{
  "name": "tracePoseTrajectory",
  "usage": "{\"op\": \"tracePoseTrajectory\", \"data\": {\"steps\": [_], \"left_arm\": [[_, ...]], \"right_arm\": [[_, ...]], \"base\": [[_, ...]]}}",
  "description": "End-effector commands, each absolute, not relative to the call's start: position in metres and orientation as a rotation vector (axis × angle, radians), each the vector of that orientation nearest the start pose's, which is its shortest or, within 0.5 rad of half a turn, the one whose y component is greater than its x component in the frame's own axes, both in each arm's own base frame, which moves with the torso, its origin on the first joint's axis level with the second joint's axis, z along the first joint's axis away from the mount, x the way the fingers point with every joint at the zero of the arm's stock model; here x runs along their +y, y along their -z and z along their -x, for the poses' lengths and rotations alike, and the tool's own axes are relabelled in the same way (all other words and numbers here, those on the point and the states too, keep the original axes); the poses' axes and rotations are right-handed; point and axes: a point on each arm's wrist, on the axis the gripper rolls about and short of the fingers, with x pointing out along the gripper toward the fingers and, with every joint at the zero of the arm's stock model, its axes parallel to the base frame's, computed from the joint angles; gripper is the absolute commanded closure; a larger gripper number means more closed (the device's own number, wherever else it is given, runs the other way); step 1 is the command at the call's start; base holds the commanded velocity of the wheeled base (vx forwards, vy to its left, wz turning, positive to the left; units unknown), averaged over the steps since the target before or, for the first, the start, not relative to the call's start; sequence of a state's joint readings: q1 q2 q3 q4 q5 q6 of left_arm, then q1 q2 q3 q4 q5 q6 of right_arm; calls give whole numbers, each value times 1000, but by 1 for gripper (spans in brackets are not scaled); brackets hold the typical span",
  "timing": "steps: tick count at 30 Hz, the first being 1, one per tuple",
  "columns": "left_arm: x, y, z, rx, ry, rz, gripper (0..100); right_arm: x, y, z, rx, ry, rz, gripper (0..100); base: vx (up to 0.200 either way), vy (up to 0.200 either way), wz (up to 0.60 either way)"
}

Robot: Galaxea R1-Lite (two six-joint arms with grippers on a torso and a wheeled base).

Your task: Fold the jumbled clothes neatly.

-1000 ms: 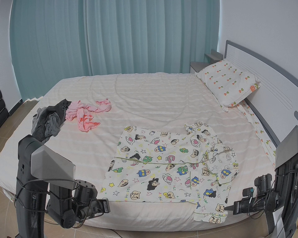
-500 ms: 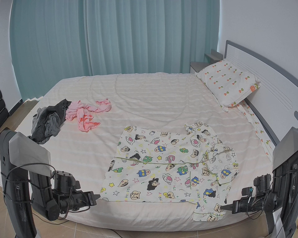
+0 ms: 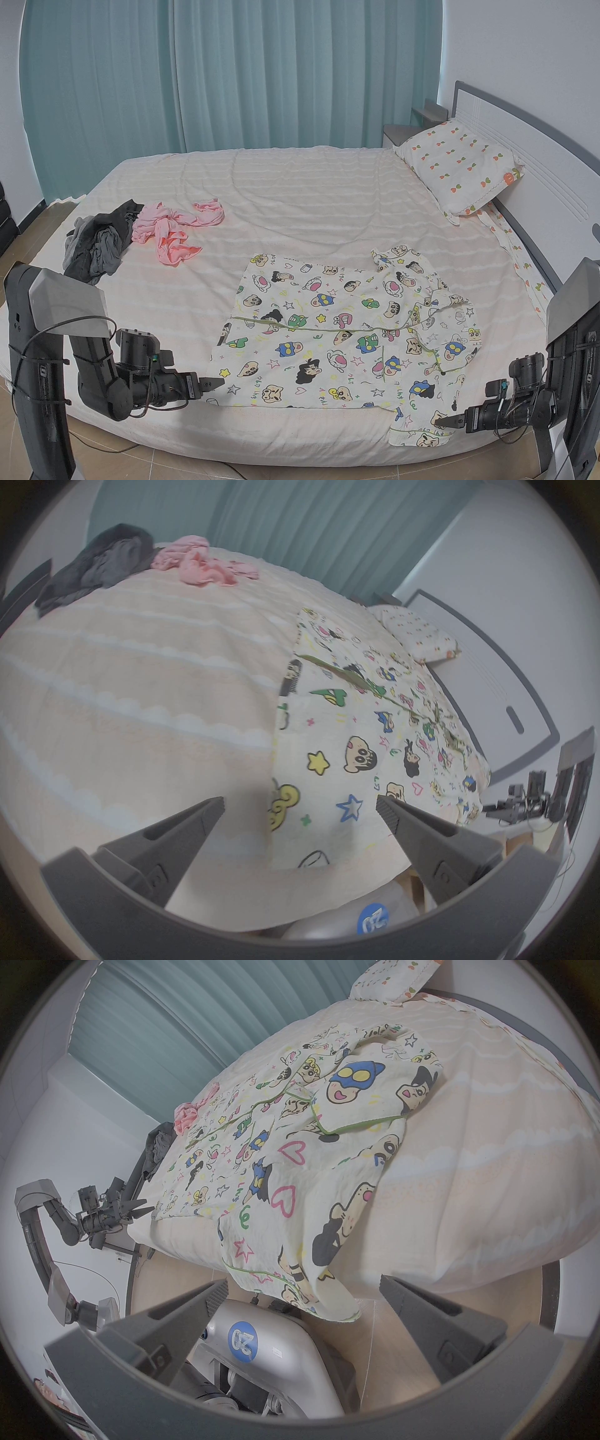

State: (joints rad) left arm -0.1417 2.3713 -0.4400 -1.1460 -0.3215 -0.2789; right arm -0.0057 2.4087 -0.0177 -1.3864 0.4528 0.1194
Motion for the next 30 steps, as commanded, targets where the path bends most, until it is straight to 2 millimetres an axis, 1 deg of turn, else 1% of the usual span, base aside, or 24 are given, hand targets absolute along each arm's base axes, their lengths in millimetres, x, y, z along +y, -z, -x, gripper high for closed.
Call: {"op": "tracePoseTrajectory", "data": {"steps": [1, 5, 6, 9, 16, 21, 24, 25, 30], "left_arm": [[-64, 62, -300, 846, 351, 284, 0], [-74, 67, -304, 836, 324, 241, 0], [-74, 67, -304, 836, 324, 241, 0], [-83, 71, -299, 838, 301, 165, 0], [-97, 71, -297, 846, 333, 144, 0], [-99, 71, -299, 857, 333, 140, 0], [-99, 72, -299, 860, 304, 124, 0], [-99, 72, -299, 859, 303, 126, 100], [-99, 72, -296, 864, 303, 125, 100]], "right_arm": [[9, 59, -196, 1032, -349, -342, 0], [9, 59, -196, 1031, -352, -343, 0], [9, 59, -196, 1031, -352, -343, 0], [9, 59, -196, 1031, -352, -343, 0], [9, 58, -196, 1029, -352, -343, 0], [9, 61, -197, 1023, -350, -340, 0], [9, 63, -199, 1009, -350, -338, 0], [9, 63, -199, 1010, -349, -338, 0], [9, 63, -199, 1009, -352, -335, 0]], "base": [[0, 0, 0], [0, 0, 0], [0, 0, 0], [0, 0, 0], [0, 0, 0], [0, 0, 0], [0, 0, 0], [0, 0, 0], [0, 0, 0]]}}
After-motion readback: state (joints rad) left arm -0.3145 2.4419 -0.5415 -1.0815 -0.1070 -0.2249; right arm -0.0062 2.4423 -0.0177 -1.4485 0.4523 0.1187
